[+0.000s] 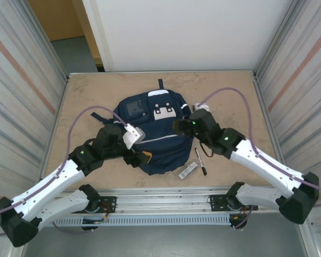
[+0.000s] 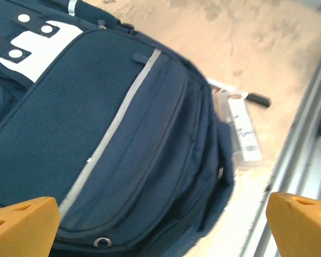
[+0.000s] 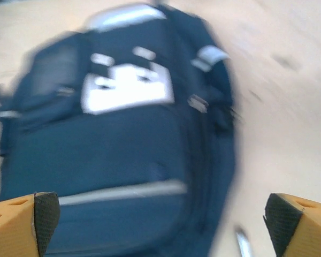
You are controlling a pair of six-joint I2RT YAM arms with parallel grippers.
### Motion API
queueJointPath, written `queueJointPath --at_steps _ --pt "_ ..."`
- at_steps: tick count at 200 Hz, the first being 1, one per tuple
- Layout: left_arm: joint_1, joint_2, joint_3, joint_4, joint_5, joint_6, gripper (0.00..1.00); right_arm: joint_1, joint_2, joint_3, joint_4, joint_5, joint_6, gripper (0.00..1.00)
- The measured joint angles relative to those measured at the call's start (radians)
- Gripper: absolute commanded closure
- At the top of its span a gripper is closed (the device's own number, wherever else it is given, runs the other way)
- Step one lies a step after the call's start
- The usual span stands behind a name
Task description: Pack books, pencil case, and school supplies into a backpack
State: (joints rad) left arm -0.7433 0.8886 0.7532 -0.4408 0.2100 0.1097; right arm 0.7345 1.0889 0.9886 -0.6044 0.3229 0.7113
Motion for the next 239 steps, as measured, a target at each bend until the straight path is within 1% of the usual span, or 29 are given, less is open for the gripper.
queueJointPath --at_steps 10,18,24,34,43,57,67,72,84,98,117,135,149,167,171,181,191,206,219,239 --pt "-0.006 0.038 0.0 0.005 -0.04 0.077 0.01 -0.084 -0.029 -0.021 -0.104 -0.038 0.094 0.0" --pt "-0.012 0.074 0.0 0.009 -0.074 0.142 0.01 -0.155 -0.056 -0.049 -0.172 -0.073 0.156 0.02" --pt "-0.016 0.103 0.0 0.012 -0.093 0.188 0.01 -0.199 -0.079 -0.075 -0.226 -0.099 0.203 0.01" --pt "-0.019 0.153 0.0 0.016 -0.12 0.264 0.03 -0.23 -0.116 -0.111 -0.316 -0.139 0.28 0.0" --pt "-0.02 0.201 0.0 0.021 -0.143 0.316 0.08 -0.23 -0.14 -0.124 -0.403 -0.174 0.362 0.0" --pt "-0.007 0.261 0.013 0.015 -0.159 0.365 0.12 -0.197 -0.167 -0.124 -0.502 -0.216 0.492 0.0" --pt "0.014 0.296 0.038 0.003 -0.16 0.391 0.14 -0.14 -0.182 -0.124 -0.543 -0.227 0.591 0.02" --pt "0.024 0.31 0.05 0.002 -0.16 0.405 0.14 -0.097 -0.186 -0.124 -0.558 -0.235 0.644 0.02" --pt "0.039 0.329 0.078 0.0 -0.166 0.454 0.11 -0.004 -0.186 -0.124 -0.573 -0.239 0.751 0.04" --pt "0.031 0.337 0.097 -0.002 -0.175 0.526 0.11 0.085 -0.16 -0.124 -0.574 -0.245 0.862 0.04" --pt "0.031 0.346 0.101 0.011 -0.19 0.597 0.14 0.129 -0.085 -0.125 -0.556 -0.268 0.962 0.02" --pt "0.064 0.348 0.096 0.044 -0.185 0.629 0.15 0.156 0.01 -0.125 -0.533 -0.283 1.02 0.03" --pt "0.081 0.348 0.079 0.084 -0.184 0.642 0.12 0.172 0.064 -0.125 -0.516 -0.294 1.041 0.03" --pt "0.066 0.348 0.055 0.101 -0.166 0.662 0.07 0.175 0.105 -0.125 -0.483 -0.307 1.054 0.04" --pt "0.06 0.348 0.05 0.101 -0.161 0.67 0.04 0.174 0.113 -0.125 -0.472 -0.314 1.056 0.04" --pt "0.038 0.348 0.039 0.104 -0.151 0.681 0.03 0.172 0.127 -0.125 -0.443 -0.33 1.062 0.05" --pt "0.016 0.348 0.027 0.104 -0.141 0.692 0.04 0.168 0.142 -0.125 -0.409 -0.348 1.063 0.06" --pt "-0.006 0.35 0.016 0.097 -0.132 0.699 0.08 0.16 0.167 -0.125 -0.362 -0.37 1.062 0.06" --pt "-0.01 0.364 0.019 0.094 -0.128 0.699 0.12 0.145 0.193 -0.125 -0.325 -0.383 1.061 0.04" --pt "-0.015 0.399 0.031 0.089 -0.13 0.703 0.14 0.111 0.224 -0.137 -0.27 -0.406 1.061 0.04"
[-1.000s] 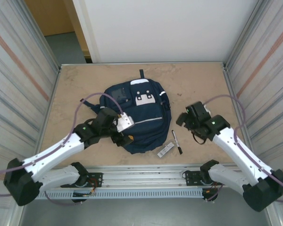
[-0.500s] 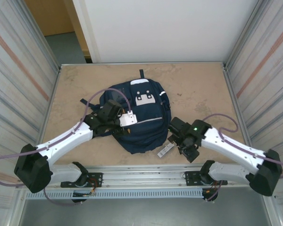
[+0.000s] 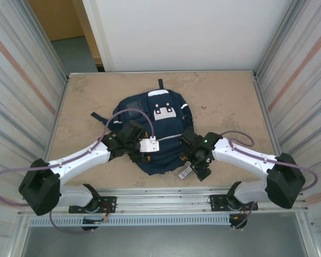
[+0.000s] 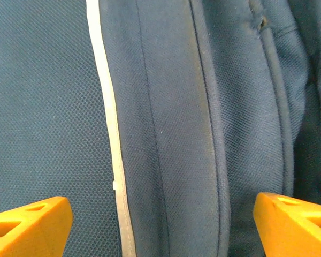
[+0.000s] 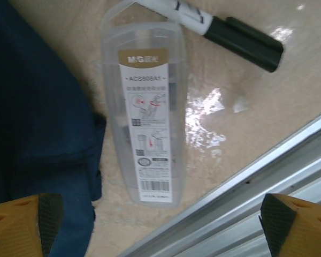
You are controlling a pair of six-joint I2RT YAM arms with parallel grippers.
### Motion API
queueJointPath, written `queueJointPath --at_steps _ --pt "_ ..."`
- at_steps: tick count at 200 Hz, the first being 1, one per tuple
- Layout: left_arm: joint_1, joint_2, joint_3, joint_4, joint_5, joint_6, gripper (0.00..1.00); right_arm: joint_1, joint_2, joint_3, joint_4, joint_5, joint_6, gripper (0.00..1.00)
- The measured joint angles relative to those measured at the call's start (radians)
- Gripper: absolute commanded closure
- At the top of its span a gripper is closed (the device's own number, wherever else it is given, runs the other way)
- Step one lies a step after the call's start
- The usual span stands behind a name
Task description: Pack books, pencil case, and school supplies into a backpack
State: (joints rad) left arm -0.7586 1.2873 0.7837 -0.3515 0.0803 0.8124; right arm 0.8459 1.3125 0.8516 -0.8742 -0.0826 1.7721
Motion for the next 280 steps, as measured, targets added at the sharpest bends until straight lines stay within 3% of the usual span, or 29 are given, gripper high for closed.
queueJointPath --at_steps 23,43,72,89,150,176,203,238,261,280 --pt "-0.029 0.013 0.0 -0.006 -0.017 0.007 0.24 -0.048 0.017 -0.039 0.045 -0.022 0.0 0.07" --pt "-0.037 0.013 0.002 -0.01 -0.044 0.01 0.49 -0.067 0.035 -0.06 0.055 -0.024 -0.002 0.11" --pt "-0.046 0.014 0.032 -0.035 -0.077 0.013 0.75 -0.067 0.057 -0.084 0.105 -0.047 -0.009 0.13" --pt "-0.09 0.016 0.034 -0.037 -0.129 0.023 1.0 -0.067 0.074 -0.104 0.134 -0.058 -0.011 0.11" --pt "-0.121 0.023 0.136 -0.095 -0.194 -0.087 1.0 -0.105 0.092 -0.135 0.182 -0.104 -0.018 0.1" --pt "-0.081 0.015 0.165 -0.092 -0.148 -0.194 1.0 -0.138 0.095 -0.136 0.19 -0.116 -0.032 0.2" --pt "-0.042 -0.026 0.165 -0.068 -0.114 -0.311 1.0 -0.151 0.129 -0.135 0.201 -0.131 -0.042 0.22" --pt "0.007 -0.066 0.163 -0.038 -0.09 -0.424 1.0 -0.143 0.161 -0.121 0.193 -0.121 -0.056 0.34" --pt "0.037 -0.102 0.137 0.002 -0.058 -0.475 1.0 -0.143 0.167 -0.115 0.198 -0.12 -0.064 0.54" --pt "0.039 -0.108 0.123 0.013 -0.03 -0.496 1.0 -0.143 0.166 -0.107 0.189 -0.12 -0.062 0.63"
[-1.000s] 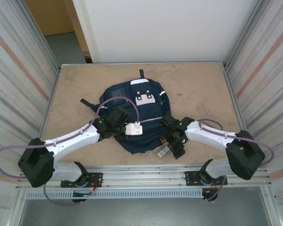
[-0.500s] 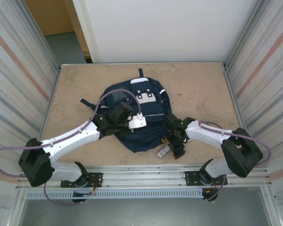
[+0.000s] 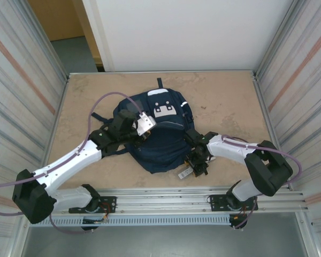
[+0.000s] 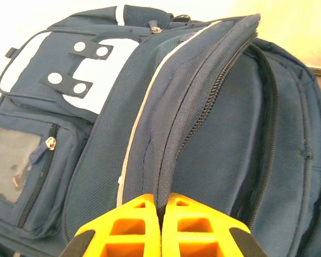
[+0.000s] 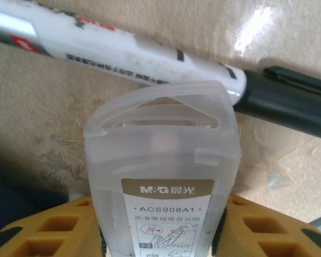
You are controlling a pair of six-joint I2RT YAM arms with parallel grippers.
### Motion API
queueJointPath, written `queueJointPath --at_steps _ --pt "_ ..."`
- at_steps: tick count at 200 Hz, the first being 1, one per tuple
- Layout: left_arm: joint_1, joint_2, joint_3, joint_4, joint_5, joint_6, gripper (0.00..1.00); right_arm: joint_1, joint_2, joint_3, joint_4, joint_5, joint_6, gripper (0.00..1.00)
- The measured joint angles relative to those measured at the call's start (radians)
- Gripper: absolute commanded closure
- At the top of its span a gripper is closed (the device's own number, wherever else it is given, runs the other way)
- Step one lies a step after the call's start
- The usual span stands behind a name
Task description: Pack books, pencil case, and school supplies into a backpack
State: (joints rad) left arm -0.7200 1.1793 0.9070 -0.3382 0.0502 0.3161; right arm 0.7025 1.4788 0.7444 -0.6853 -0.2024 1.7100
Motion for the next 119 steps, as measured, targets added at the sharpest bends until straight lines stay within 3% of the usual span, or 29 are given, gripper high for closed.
queueJointPath --at_steps 21,79,119 --pt "0.0 0.0 -0.003 0.0 0.015 -0.011 1.0 0.018 -0.001 0.014 -0.027 0.022 -0.002 0.64" --pt "0.03 0.0 -0.004 0.009 0.087 -0.037 1.0 0.203 -0.164 0.114 -0.158 0.119 0.053 0.61" --pt "0.058 0.001 -0.022 0.057 0.172 -0.087 1.0 0.183 -0.248 0.175 -0.162 0.134 0.059 0.61"
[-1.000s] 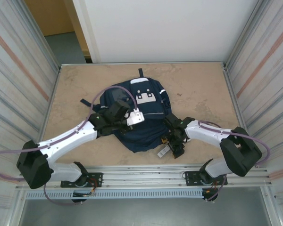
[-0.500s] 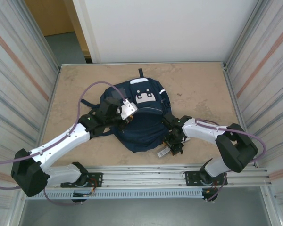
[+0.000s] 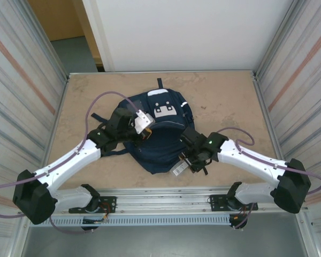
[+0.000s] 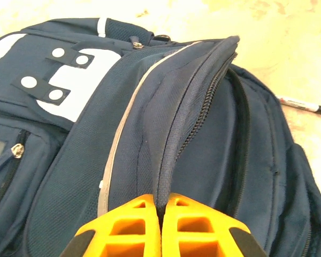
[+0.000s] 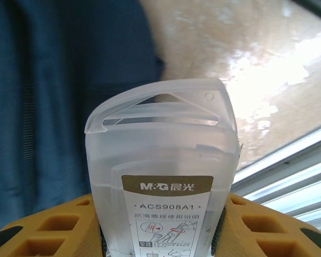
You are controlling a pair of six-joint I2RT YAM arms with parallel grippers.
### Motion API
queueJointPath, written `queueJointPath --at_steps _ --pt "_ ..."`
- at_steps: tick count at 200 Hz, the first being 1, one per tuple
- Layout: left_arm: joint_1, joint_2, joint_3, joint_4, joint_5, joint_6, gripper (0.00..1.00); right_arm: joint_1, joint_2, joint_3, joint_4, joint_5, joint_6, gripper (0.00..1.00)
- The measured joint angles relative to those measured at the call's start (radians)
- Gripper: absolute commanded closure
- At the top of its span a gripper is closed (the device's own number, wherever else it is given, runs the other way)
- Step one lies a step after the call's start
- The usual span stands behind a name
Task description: Pack books, pencil case, and school supplies into a backpack
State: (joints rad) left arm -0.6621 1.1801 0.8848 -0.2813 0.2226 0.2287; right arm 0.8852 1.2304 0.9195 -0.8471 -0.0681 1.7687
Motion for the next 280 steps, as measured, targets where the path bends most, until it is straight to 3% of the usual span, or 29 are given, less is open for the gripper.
queueJointPath --at_steps 72,94,112,136,178,199,226,264,280 --pt "0.005 0.019 0.0 0.048 0.1 -0.128 1.0 -0.18 0.233 0.2 0.221 -0.034 -0.027 0.61" --pt "0.025 0.019 0.0 0.058 0.12 -0.172 1.0 -0.212 0.335 0.233 0.281 -0.097 -0.046 0.45" --pt "0.042 0.021 0.0 0.078 0.135 -0.214 1.0 -0.22 0.382 0.26 0.306 -0.118 -0.051 0.38" --pt "0.047 0.035 -0.005 0.124 0.157 -0.267 1.0 -0.223 0.383 0.27 0.33 -0.132 -0.051 0.31" --pt "0.047 0.038 -0.047 0.182 0.172 -0.302 1.0 -0.233 0.304 0.185 0.352 -0.146 -0.09 0.39" --pt "0.047 0.038 -0.047 0.182 0.181 -0.301 1.0 -0.235 0.236 0.086 0.38 -0.176 -0.129 0.33" --pt "0.047 0.038 -0.048 0.182 0.178 -0.3 1.0 -0.279 0.166 0.03 0.332 -0.217 -0.274 0.2" --pt "0.046 0.049 -0.055 0.182 0.163 -0.27 1.0 -0.404 0.037 0.001 0.166 -0.163 -0.631 0.06" --pt "0.046 0.055 -0.059 0.181 0.151 -0.252 1.0 -0.422 -0.019 -0.036 0.104 -0.137 -0.782 0.19"
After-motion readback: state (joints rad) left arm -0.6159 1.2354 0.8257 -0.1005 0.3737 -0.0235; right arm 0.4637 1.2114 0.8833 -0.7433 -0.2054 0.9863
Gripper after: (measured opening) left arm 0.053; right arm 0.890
